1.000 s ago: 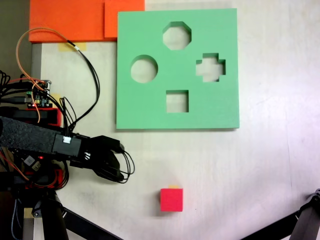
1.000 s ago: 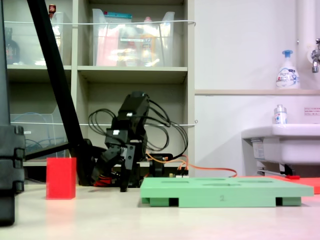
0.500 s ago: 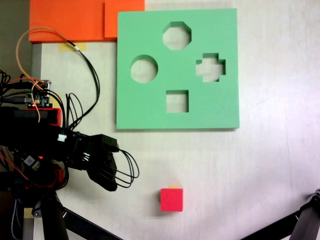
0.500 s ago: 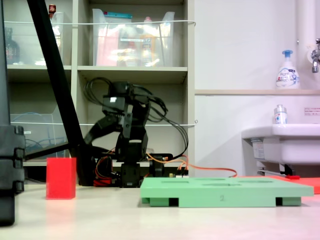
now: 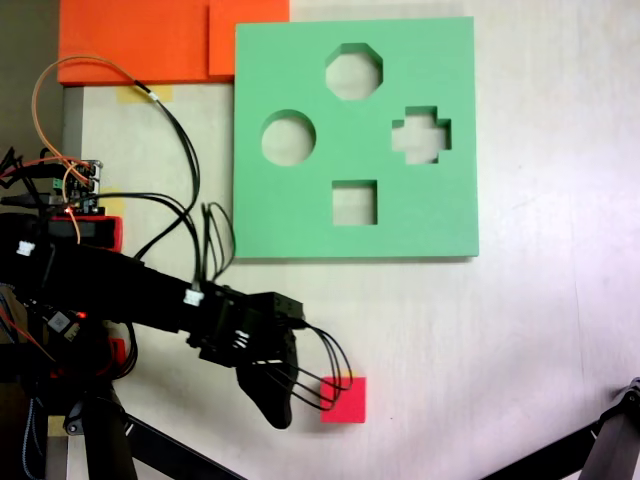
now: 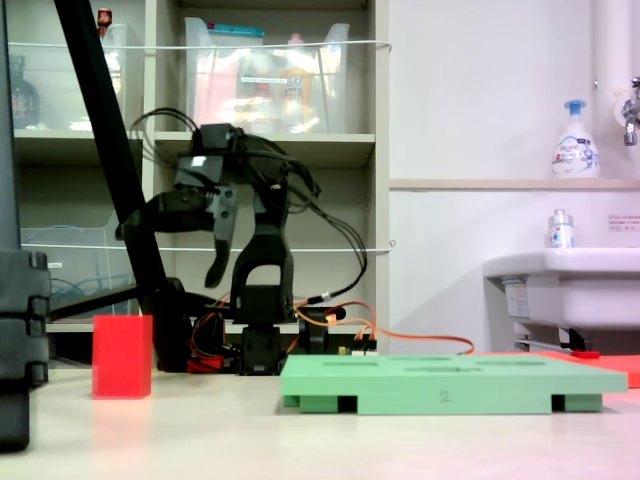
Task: Put the square block into the corresponding hole
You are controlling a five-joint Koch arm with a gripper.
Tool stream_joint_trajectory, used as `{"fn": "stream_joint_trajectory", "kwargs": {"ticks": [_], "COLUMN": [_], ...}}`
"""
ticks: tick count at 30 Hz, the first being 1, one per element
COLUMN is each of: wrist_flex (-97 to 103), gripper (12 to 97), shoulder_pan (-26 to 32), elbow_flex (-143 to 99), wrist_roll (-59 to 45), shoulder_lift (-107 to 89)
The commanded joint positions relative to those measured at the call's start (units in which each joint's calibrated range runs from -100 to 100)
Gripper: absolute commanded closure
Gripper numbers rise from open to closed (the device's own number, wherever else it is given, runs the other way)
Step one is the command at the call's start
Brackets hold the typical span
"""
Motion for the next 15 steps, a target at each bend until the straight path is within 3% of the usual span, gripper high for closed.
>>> {"fn": "stream_joint_trajectory", "kwargs": {"ticks": [1,15], "wrist_flex": [-0.6,0.4], "gripper": [24.1,24.1], "shoulder_pan": [-0.4,-2.1], "elbow_flex": [6.1,15.6], "wrist_roll": [-0.6,-2.7], "shoulder_lift": [6.5,34.0]}}
